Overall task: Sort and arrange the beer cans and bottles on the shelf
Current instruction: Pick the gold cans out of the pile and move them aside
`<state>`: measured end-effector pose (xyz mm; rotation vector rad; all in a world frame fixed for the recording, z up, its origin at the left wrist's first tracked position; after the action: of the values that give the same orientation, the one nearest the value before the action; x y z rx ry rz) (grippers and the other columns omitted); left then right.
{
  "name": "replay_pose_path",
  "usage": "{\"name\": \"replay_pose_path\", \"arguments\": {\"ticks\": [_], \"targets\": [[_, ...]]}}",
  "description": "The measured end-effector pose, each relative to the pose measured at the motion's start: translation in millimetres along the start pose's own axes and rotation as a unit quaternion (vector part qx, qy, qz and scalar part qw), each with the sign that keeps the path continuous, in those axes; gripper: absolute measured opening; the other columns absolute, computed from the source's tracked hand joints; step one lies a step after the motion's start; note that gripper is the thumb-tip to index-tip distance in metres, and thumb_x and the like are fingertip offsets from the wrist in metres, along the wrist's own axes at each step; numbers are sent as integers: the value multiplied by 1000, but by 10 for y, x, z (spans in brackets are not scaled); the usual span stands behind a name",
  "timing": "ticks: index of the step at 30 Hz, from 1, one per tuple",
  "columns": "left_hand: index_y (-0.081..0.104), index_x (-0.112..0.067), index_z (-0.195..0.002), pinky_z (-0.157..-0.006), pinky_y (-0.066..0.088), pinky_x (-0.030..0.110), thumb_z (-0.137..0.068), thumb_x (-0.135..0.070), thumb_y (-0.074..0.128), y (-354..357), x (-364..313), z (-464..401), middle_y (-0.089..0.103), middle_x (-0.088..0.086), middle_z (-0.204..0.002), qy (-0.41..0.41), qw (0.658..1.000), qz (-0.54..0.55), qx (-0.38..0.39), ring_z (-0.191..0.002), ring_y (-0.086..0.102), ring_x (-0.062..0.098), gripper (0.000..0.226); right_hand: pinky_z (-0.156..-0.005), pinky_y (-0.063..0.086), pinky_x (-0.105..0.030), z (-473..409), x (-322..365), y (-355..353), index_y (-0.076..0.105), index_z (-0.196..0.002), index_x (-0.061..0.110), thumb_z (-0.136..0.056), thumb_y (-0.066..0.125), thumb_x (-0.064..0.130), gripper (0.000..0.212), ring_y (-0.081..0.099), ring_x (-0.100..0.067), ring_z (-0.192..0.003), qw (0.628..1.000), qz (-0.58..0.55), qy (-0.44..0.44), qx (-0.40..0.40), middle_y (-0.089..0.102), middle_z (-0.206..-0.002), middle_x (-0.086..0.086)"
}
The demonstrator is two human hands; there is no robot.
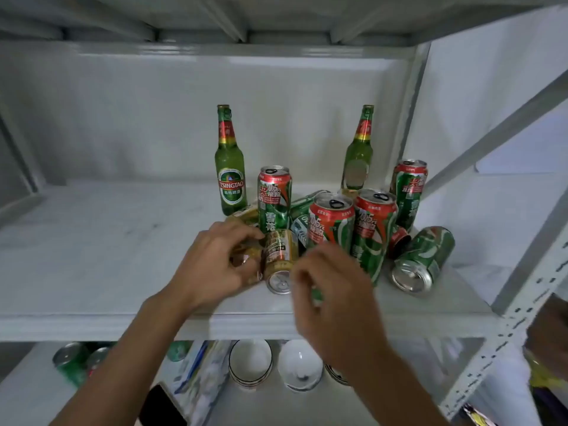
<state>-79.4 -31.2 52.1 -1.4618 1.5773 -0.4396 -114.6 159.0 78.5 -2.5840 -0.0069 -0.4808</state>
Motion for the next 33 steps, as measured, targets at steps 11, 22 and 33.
{"name": "replay_pose_path", "arguments": {"ticks": [11, 22, 33], "targets": [[51, -35, -142, -90, 51, 39, -72, -55, 77, 233, 170, 7, 60, -7, -135, 65, 974, -198, 84, -109, 63, 23, 77, -113, 44, -49, 131, -139, 1085, 53, -141, -1, -71, 83, 14, 77, 46, -39, -140, 948, 220, 84, 215, 49, -148, -20], [65, -31, -122, -83, 57, 26, -70, -24, 94, -217, 620, 41, 73, -11, -112, -130, 962, 228, -73, -99, 70, 8, 60, -112, 44, -52, 113, -156, 1148, 52, -145, 4, -43, 94, 4, 110, 53, -40, -133, 938, 235, 108, 230, 60, -141, -14], [50, -32, -128, -82, 51, 22, -78, -30, 87, -197, 777, 219, 60, -22, -115, -196, 935, 263, -133, -105, 61, -2, 62, -90, 59, -45, -48, -277, 1159, 65, -126, -2, -68, 85, 1, 61, 66, -45, -113, 905, 311, 165, 239, 59, -135, -32]]}}
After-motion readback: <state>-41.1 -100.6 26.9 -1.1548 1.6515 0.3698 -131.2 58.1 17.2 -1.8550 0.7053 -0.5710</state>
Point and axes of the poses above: each hand's wrist, its own z-axis away from the middle knuckle, its own y-axis out of the palm, x = y × z, the point moved 10 cm from there along -z, towards the middle knuckle
